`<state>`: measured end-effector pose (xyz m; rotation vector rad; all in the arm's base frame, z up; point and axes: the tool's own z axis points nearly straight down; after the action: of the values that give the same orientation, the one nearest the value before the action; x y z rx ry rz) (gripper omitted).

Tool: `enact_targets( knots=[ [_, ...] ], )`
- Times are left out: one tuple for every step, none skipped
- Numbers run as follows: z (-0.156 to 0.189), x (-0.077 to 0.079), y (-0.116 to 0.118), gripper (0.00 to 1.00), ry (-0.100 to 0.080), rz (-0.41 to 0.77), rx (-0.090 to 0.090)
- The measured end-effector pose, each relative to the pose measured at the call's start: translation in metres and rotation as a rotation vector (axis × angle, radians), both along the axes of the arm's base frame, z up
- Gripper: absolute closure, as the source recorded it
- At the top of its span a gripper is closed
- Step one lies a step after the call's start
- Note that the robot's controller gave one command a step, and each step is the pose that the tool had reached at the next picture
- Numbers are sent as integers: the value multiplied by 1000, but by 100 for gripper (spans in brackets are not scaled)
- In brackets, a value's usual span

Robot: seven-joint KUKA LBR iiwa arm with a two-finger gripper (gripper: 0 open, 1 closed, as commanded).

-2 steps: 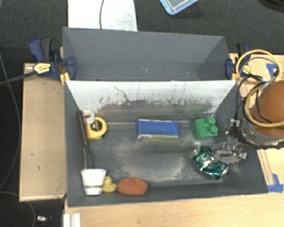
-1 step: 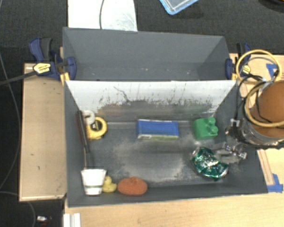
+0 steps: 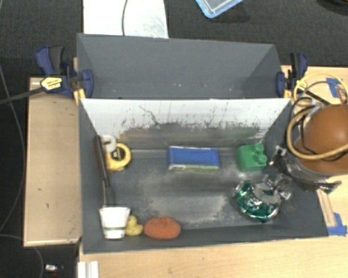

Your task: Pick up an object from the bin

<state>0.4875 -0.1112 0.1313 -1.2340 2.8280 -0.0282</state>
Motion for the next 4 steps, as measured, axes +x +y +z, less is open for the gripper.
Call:
enact_targets(
  knots=[
    [-11,3,11,100,2,-126,11],
    [-25,-6,10,0,3,-154,15],
    [-29,-9,11,100,6,-176,18],
    [-29,-9,11,100,6,-175,18]
  ],
)
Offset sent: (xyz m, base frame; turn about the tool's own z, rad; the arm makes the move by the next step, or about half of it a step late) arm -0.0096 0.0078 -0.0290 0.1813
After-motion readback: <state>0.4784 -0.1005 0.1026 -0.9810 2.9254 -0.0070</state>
